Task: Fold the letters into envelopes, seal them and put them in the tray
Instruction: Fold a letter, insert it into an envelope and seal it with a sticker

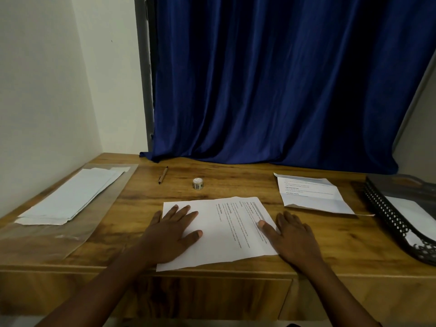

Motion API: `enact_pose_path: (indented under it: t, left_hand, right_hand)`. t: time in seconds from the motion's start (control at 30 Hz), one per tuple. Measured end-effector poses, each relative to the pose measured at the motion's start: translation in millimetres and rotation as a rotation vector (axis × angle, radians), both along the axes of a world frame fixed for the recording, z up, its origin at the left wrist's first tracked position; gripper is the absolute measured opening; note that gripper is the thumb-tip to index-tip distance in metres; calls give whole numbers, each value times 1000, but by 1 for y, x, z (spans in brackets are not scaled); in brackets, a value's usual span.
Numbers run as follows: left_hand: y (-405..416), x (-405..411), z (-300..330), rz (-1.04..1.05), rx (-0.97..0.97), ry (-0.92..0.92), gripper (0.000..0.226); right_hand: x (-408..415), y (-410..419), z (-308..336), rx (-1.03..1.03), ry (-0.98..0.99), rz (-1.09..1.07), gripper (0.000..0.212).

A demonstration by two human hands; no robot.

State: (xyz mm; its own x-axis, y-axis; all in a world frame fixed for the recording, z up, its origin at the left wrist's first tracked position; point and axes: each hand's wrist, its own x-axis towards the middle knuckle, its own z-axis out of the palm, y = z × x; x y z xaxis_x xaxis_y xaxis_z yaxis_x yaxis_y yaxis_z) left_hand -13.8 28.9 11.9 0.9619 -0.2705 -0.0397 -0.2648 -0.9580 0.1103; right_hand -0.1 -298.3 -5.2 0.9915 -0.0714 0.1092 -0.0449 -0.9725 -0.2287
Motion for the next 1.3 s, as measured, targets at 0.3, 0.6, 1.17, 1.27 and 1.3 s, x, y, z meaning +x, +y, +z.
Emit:
enact_pose_path:
  t: [0.3,0.6,1.17,1.27,1.3]
  left_hand:
    - [-21,1,7,-63,87,-67,61]
    - [-49,3,-6,-83,11,-75,104]
    - [-25,18,-2,-68,-581,-8,56]
    - [-19,17,1,26,-920,-19,40]
    - [-17,17,2,52,-987,-48,33]
  right_hand:
    - [-17,1,5,11,-30,39,93]
    - [-26,14,7,136,47,120,99]
    - [-40,79,63,974,-17,308,20]
    - [-32,87,64,1085,-60,318,36]
    - [-30,88,63,1088,-73,324,54]
